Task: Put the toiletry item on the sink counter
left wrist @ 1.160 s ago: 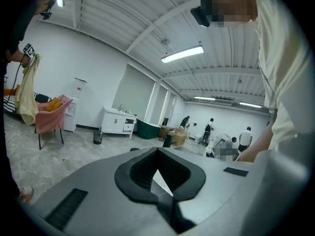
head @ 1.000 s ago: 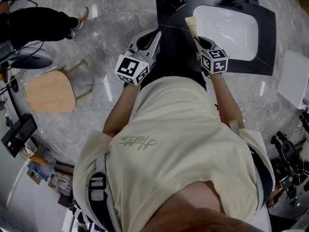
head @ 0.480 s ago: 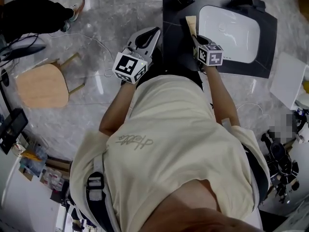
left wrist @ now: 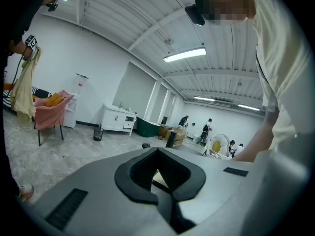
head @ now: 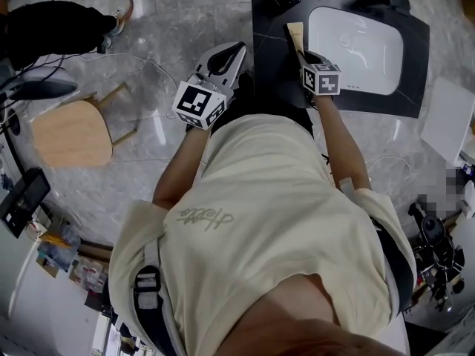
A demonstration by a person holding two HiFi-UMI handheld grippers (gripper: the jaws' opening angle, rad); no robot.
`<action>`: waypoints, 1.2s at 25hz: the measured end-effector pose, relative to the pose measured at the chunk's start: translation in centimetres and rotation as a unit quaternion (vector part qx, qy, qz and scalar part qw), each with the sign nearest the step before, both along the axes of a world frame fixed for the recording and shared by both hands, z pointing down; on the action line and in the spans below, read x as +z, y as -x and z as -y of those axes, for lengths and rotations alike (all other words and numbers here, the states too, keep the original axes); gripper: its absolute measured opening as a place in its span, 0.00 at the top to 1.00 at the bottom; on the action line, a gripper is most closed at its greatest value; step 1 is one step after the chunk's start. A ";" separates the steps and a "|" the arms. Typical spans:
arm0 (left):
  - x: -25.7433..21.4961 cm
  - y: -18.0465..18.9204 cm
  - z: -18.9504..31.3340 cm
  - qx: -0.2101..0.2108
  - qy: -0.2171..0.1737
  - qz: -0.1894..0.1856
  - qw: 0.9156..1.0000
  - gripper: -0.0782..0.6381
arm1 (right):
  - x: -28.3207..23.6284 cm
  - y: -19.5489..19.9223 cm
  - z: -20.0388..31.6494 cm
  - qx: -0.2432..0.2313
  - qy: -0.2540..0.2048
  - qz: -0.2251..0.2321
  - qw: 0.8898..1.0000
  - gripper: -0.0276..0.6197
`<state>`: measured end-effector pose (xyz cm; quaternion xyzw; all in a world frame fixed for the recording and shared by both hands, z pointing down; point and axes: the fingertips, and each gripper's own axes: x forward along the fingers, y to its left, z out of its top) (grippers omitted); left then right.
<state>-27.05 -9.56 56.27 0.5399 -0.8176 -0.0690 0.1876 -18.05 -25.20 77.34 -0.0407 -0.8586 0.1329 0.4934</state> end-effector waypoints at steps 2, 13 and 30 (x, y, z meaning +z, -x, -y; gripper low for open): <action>-0.2 -0.1 0.2 0.000 -0.001 0.001 1.000 0.89 | 0.2 0.2 0.0 -0.001 0.003 -0.003 1.000 0.91; -0.2 0.0 -0.4 -0.010 0.000 -0.003 1.000 0.89 | 0.1 0.8 -0.5 -0.005 -0.003 0.002 1.000 0.83; -1.9 -2.0 1.5 -0.007 -0.006 0.012 1.000 0.89 | -4.9 -0.4 -0.2 -0.013 0.018 0.052 0.998 0.83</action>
